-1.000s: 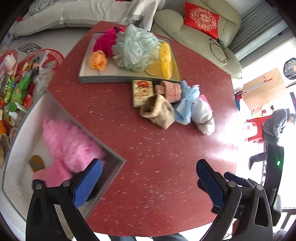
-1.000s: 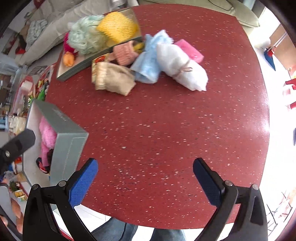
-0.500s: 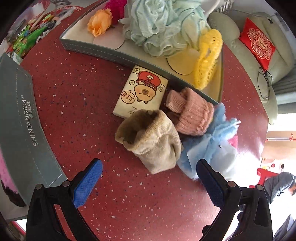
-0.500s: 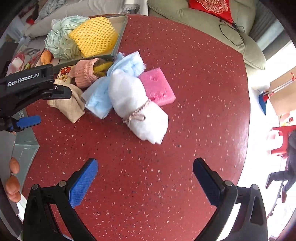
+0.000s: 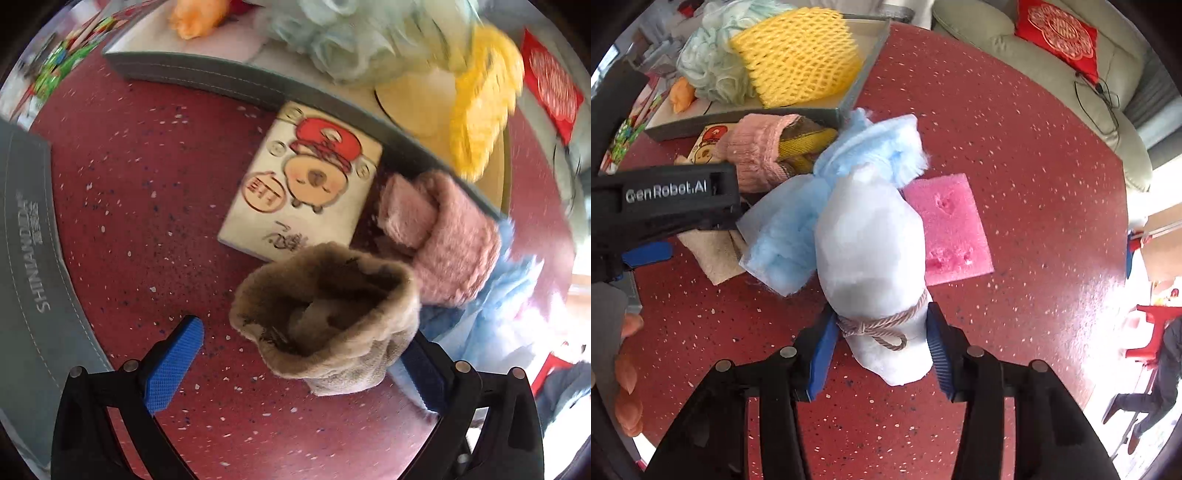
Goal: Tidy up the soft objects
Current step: 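Grasp the beige knit sock with the left tool while the right tool grasps the white bundle, then lift and carry the sock and white bundle with both tools over the box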
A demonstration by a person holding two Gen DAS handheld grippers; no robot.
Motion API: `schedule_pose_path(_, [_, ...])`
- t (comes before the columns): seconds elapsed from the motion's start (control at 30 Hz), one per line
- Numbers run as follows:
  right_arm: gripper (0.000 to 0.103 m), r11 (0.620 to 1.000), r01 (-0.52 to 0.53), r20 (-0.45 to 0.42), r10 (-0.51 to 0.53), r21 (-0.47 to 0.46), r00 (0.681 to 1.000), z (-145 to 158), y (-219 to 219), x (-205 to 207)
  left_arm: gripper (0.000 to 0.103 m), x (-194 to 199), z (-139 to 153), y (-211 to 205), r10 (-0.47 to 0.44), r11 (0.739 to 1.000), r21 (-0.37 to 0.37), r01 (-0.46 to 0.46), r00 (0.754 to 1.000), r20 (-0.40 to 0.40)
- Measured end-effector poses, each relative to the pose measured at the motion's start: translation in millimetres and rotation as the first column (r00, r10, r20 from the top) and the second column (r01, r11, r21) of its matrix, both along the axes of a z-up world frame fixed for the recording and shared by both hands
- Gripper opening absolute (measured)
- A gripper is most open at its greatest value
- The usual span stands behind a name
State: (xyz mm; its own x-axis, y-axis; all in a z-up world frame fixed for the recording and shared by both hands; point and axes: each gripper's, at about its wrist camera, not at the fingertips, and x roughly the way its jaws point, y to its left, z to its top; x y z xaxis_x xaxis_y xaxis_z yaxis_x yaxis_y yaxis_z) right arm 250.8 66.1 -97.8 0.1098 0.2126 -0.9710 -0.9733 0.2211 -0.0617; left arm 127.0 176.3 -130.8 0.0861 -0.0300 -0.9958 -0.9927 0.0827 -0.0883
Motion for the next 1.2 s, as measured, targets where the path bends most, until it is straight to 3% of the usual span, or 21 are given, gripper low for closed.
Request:
schedule_pose_path(0.13, [0.048, 0.995, 0.102, -0.093, -0.104, -0.023, 0.99, 1, -10, 13, 0.098, 3, 2, -4, -0.052, 0.999, 0.015, 0.052, 0.999, -0.003])
schedule_pose_path(0.23, [0.048, 0.989, 0.141, -0.157, -0.145, -0.036, 0.977, 3, -27, 17, 0.077, 3, 9, -18, -0.159, 0.985, 0.064, 0.162, 0.986, -0.043])
schedule_pose_path(0.3, [0.048, 0.985, 0.167, -0.186, -0.172, -0.042, 0.967, 4, -42, 17, 0.044, 5, 16, -30, -0.252, 0.962, 0.102, 0.254, 0.967, -0.034])
schedule_pose_path(0.4, [0.048, 0.978, 0.199, -0.221, -0.209, -0.064, 0.953, 2, -71, 15, 0.035, 13, 21, -50, -0.395, 0.907, 0.129, 0.4, 0.917, -0.064])
schedule_pose_path(0.6, [0.048, 0.96, 0.254, -0.265, -0.277, -0.118, 0.924, -6, -123, -4, 0.034, 5, 29, -120, -0.618, 0.773, 0.133, 0.621, 0.784, -0.064])
schedule_pose_path(0.83, [0.048, 0.94, 0.293, -0.303, -0.335, -0.176, 0.892, -9, -177, -36, 0.033, -34, 28, -195, -0.767, 0.637, 0.06, 0.768, 0.64, -0.045])
schedule_pose_path(1.07, [0.048, 0.917, 0.323, -0.309, -0.386, -0.235, 0.869, -15, -211, -58, 0.033, -81, 21, -227, -0.829, 0.556, 0.002, 0.831, 0.554, -0.08])
schedule_pose_path(1.2, [0.048, 0.909, 0.325, -0.313, -0.398, -0.261, 0.862, -15, -222, -70, 0.033, -108, 19, -238, -0.84, 0.541, -0.022, 0.841, 0.537, -0.079])
